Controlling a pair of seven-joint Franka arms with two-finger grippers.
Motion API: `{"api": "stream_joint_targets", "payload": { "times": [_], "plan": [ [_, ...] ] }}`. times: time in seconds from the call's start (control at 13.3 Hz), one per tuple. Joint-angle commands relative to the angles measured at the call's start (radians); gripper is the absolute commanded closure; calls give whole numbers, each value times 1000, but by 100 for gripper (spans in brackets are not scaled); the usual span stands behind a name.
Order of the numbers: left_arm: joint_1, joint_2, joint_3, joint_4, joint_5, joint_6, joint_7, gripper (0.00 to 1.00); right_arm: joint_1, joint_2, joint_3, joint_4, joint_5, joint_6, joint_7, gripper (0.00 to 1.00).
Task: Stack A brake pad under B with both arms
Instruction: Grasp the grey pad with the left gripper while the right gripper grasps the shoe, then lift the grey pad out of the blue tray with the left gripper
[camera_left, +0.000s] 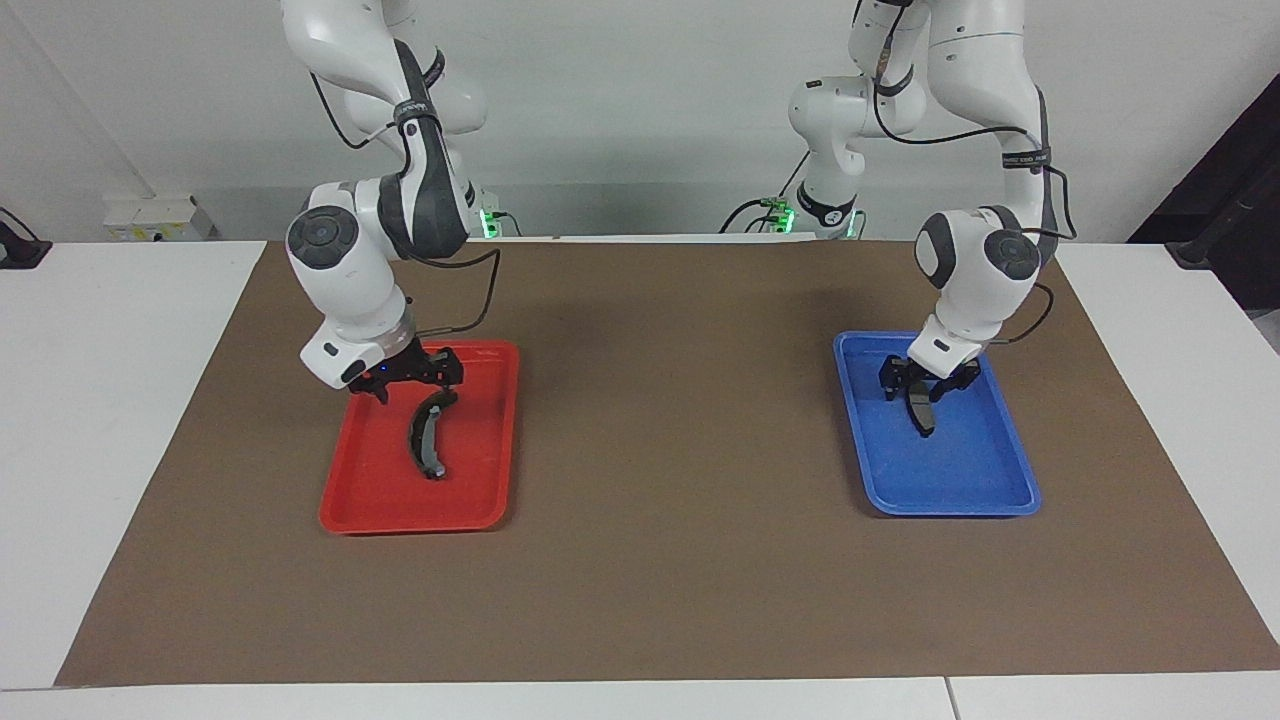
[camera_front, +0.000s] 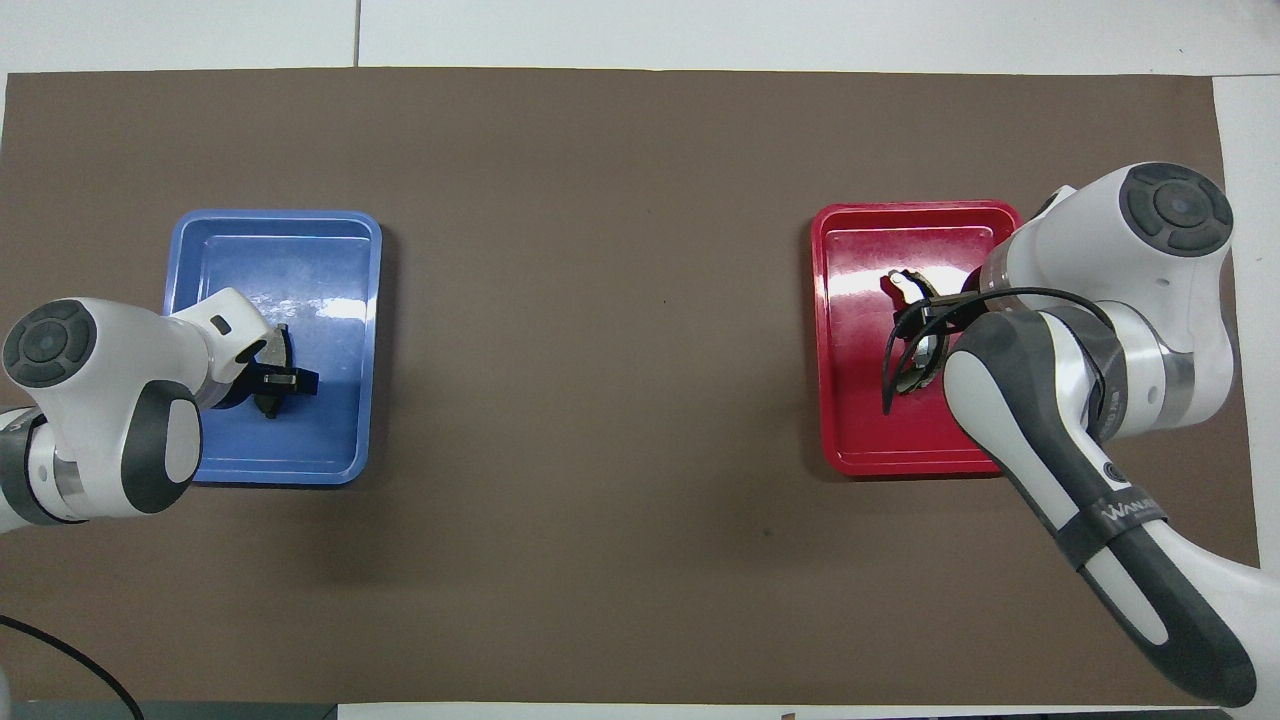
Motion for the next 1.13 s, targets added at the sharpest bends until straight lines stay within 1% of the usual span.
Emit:
{"api": "stream_joint_targets", "payload": {
  "times": [0.0, 0.15, 0.3, 0.45, 0.6, 0.9, 1.05],
  "plan": [
    [-9, 3, 17, -17, -8, 30, 14, 55, -33, 2, 25, -51, 8, 58, 3, 0],
    [-9, 3, 19, -17, -8, 29, 14, 78, -33, 12, 24, -73, 6, 92, -6, 0],
    [-9, 3, 20, -16, -8, 29, 15, 98, -35, 36, 24, -88, 6, 127, -26, 0],
    [-9, 6, 20, -7, -8, 24, 12, 99, -38, 44, 24, -91, 5, 152, -34, 0],
    [-9, 0, 23, 36, -8, -6, 6, 99, -50, 71, 22, -90, 5, 187, -49, 0],
    [-14, -8, 17, 217, -8, -198, 14, 99, -55, 85, 22, -90, 3, 199, -80, 0],
    [-32, -8, 5, 301, -12, -289, 5, 99, -56, 93, 22, -90, 0, 201, -80, 4]
  ]
}}
